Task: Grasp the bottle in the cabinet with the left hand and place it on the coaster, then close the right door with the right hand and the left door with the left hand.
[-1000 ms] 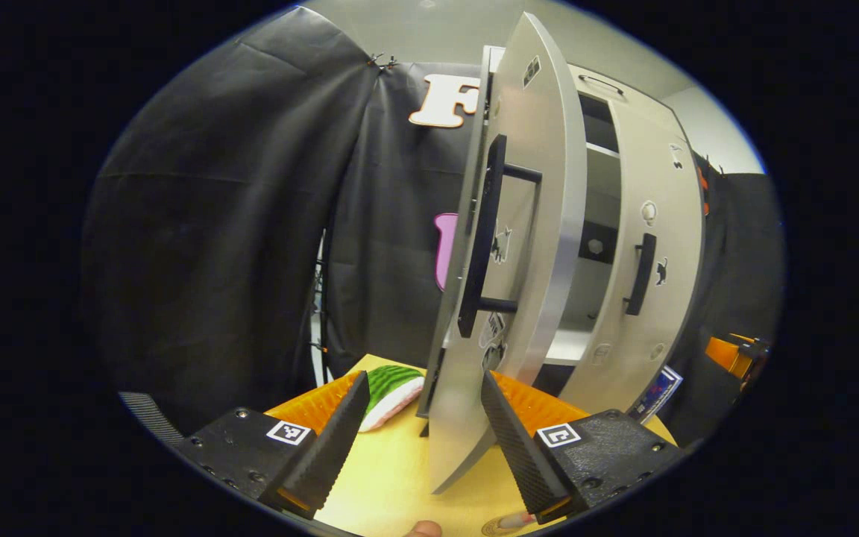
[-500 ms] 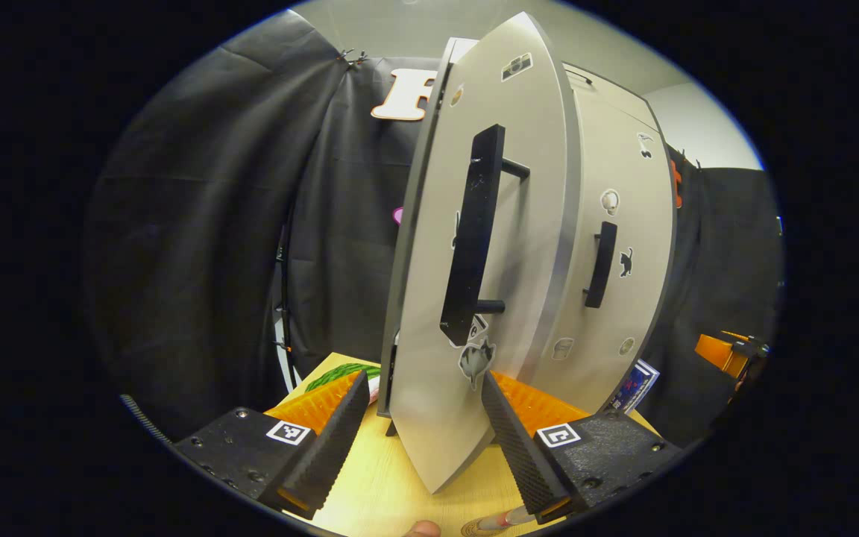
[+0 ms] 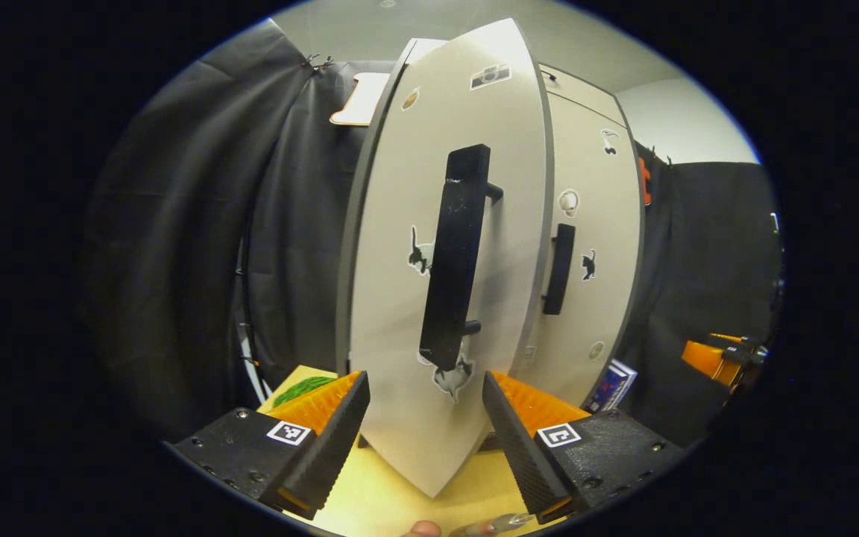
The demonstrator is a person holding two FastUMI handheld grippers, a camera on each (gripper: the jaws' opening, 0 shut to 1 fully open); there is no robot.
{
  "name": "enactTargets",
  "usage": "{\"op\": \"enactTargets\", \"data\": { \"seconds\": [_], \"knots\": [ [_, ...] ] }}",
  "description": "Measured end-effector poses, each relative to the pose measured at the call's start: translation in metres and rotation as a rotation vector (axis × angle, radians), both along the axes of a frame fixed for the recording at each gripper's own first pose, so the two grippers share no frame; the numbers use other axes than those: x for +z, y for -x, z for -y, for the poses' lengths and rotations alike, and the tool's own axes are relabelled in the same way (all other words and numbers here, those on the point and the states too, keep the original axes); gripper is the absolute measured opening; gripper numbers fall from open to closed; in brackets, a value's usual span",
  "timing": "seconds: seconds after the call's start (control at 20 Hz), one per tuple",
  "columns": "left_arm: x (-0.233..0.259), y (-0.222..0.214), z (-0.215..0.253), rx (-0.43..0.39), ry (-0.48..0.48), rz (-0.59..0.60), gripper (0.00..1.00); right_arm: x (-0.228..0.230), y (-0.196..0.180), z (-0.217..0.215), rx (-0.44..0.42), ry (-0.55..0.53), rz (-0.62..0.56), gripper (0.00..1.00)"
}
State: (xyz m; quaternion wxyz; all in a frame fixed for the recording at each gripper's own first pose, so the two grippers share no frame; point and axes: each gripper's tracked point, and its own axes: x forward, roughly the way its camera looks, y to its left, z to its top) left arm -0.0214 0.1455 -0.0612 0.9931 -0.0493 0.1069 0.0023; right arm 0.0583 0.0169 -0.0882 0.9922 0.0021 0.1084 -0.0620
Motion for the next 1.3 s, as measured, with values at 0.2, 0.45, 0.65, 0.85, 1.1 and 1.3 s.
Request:
{"op": "enactTargets", "data": {
  "seconds": [0.2,0.45,0.65,0.85,1.1,1.3],
  "knots": [
    [0.003,0.0,0.012,-0.042,-0.025,0.006,0.95,0.0,0.005,0.011,-0.023,0.006,0.0,0.97],
    [0.005,-0.006,0.019,-0.053,-0.051,0.002,0.95,-0.003,0.011,0.023,-0.049,0.002,-0.008,0.94],
    [0.006,-0.006,0.014,-0.03,-0.029,0.005,0.95,-0.005,0.014,0.028,-0.055,0.0,-0.014,0.97],
    [0.008,-0.001,0.01,-0.008,-0.018,0.013,0.95,-0.003,0.014,0.026,-0.046,-0.004,-0.012,0.97],
    [0.01,0.007,0.002,0.007,-0.026,0.025,0.95,-0.002,0.014,0.019,-0.029,-0.006,-0.003,0.97],
    [0.018,0.009,-0.001,0.011,-0.02,0.051,0.95,0.002,0.015,0.014,-0.015,-0.015,0.013,0.94]
  ]
}}
